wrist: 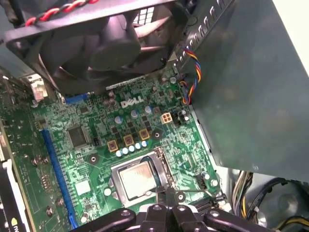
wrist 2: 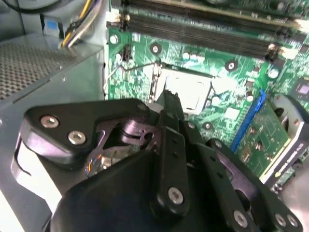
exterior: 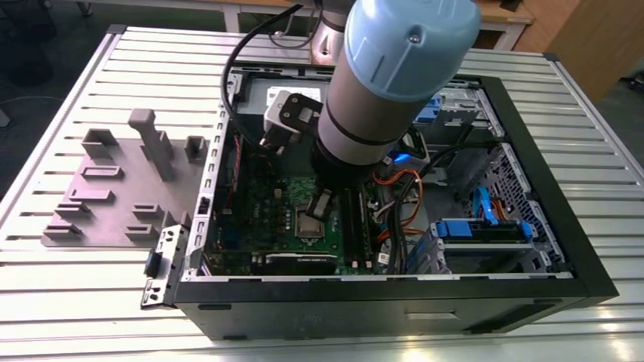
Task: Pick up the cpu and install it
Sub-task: 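Close the cpu cover, then install the first cpu locking lever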
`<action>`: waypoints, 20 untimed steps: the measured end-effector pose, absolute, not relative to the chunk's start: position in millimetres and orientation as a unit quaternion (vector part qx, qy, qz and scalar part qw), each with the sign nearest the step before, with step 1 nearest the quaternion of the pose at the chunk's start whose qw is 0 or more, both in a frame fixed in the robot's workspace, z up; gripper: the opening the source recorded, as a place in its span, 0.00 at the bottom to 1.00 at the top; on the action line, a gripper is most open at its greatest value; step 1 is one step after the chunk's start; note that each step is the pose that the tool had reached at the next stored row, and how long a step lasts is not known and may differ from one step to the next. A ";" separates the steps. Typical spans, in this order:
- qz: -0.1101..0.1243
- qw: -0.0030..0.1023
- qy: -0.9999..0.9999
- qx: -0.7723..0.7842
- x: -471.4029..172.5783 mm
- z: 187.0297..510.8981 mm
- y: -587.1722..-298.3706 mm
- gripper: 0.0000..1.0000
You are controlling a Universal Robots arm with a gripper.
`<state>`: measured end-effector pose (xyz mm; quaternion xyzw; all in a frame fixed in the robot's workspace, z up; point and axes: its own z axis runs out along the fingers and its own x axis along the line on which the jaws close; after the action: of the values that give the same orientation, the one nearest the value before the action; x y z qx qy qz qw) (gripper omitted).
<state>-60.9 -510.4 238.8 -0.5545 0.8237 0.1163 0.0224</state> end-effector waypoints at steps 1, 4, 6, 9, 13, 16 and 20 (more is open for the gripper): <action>0.116 0.022 0.824 -0.554 -60.9 238.8 -510.4 0.11; 0.116 0.022 0.824 -0.555 -65.9 238.3 -510.5 0.11; 0.116 0.023 0.824 -0.555 -67.9 238.1 -510.5 0.11; 0.116 0.022 0.824 -0.555 -68.4 238.1 -510.6 0.11; 0.116 0.022 0.824 -0.555 -77.0 237.4 -511.1 0.11; 0.116 0.022 0.824 -0.555 -77.4 237.4 -511.1 0.11; 0.116 0.022 0.824 -0.555 -78.1 237.3 -511.2 0.11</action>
<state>-78.1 -511.2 237.3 -0.5547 0.8236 0.1164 0.0224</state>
